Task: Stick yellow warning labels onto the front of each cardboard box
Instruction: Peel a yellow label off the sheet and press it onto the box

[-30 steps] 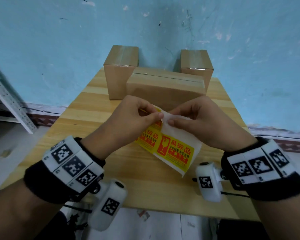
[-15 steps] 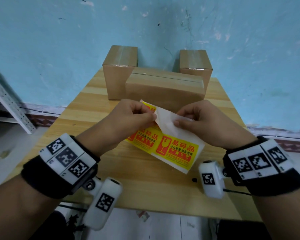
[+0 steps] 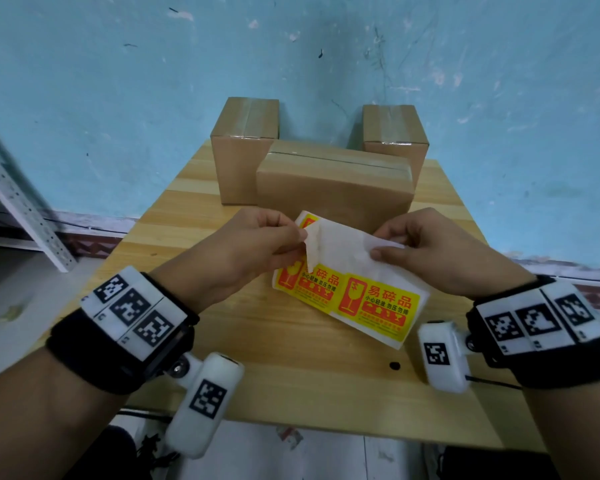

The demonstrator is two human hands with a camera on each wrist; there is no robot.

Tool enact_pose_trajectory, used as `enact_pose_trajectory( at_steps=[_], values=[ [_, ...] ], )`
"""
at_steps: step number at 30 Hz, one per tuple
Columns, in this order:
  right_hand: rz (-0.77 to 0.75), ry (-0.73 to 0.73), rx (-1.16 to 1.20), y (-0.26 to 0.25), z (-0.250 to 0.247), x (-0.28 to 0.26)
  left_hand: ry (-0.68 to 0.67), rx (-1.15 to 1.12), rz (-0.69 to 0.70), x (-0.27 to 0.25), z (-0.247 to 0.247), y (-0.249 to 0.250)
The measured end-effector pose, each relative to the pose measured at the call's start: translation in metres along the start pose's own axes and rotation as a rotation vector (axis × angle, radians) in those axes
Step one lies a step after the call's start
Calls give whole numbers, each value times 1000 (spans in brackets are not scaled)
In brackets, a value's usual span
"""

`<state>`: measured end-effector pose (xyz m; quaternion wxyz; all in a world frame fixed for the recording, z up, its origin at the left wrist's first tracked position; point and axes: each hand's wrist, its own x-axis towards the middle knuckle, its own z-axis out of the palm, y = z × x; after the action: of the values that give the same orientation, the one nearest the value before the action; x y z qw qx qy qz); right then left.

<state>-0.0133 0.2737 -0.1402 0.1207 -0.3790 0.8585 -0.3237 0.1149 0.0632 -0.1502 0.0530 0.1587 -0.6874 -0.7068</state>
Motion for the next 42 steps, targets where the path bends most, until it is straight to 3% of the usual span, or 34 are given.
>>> enact_pose_trajectory(
  at_steps=[20,29,35,42],
  values=[
    [10,-88,-49,11,-1,1,14,-122,-37,7,-10,4],
    [86,-127,-67,16,-7,-2,53,-121,-48,2,-17,12],
    [118,-243,-125,12,-5,-4,20,-303,-77,0,-28,15],
    [76,-190,-79,8,-1,-2,37,-270,-81,2,-28,14]
  ],
)
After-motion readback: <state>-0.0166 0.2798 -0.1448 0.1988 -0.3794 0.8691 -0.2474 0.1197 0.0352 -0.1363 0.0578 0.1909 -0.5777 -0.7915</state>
